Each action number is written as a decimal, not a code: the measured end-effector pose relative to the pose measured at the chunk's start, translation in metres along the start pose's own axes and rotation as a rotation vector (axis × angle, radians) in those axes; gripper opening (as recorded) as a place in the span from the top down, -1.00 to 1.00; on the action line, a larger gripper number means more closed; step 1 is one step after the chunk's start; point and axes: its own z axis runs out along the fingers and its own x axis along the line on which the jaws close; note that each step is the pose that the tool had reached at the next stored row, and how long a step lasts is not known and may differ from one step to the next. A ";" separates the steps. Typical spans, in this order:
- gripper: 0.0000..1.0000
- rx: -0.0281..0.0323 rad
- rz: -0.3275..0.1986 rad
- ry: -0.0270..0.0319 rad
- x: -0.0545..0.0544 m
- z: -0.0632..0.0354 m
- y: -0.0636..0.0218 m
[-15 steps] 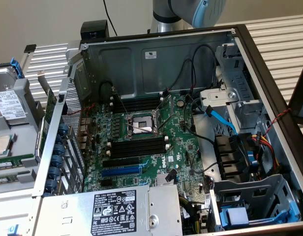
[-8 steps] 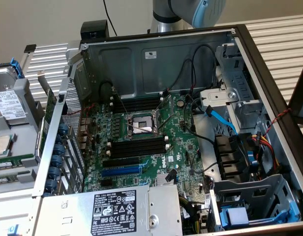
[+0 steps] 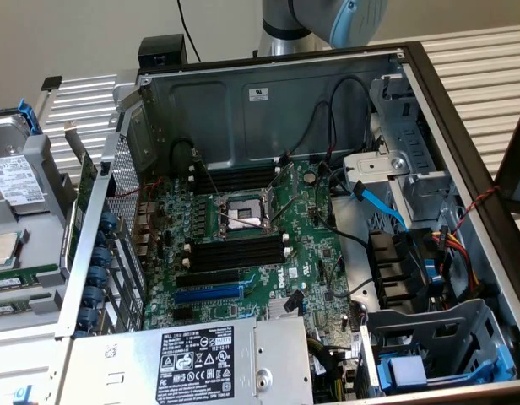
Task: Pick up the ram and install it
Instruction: 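Pick up the ram and move it above insertion slot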
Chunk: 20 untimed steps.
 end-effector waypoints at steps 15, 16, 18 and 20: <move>0.79 -0.0309 -0.259 -0.0113 0.000 0.0011 0.0000; 0.79 -0.0346 -0.275 -0.0130 0.000 0.0012 0.0000; 0.79 -0.0399 -0.308 -0.0160 0.000 0.0013 0.0000; 0.79 -0.0446 -0.343 -0.0188 0.000 0.0014 -0.0001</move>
